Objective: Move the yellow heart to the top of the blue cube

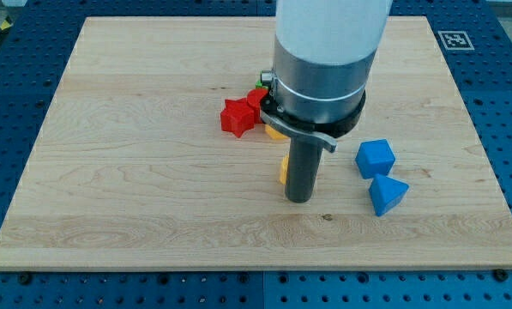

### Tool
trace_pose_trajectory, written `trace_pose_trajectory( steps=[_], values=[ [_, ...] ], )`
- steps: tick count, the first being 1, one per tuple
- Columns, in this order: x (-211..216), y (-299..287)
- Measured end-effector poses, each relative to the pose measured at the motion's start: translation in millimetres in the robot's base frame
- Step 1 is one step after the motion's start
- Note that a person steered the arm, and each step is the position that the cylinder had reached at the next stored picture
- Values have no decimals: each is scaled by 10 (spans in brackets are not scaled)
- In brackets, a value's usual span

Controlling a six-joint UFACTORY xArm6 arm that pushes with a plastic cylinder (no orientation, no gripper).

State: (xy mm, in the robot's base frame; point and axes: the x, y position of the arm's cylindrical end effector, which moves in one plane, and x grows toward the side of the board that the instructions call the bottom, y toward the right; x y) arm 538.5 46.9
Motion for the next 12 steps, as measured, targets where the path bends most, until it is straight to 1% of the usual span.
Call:
trace_pose_trajectory(
  steps=[4, 5, 6, 7, 8, 10, 11, 12],
  values=[
    [-424, -283],
    [-454, -142],
    [-600, 194],
    [-796, 383],
    [-870, 402],
    [-1481, 412],
    [-1510, 412],
    [-1653, 361]
  ],
)
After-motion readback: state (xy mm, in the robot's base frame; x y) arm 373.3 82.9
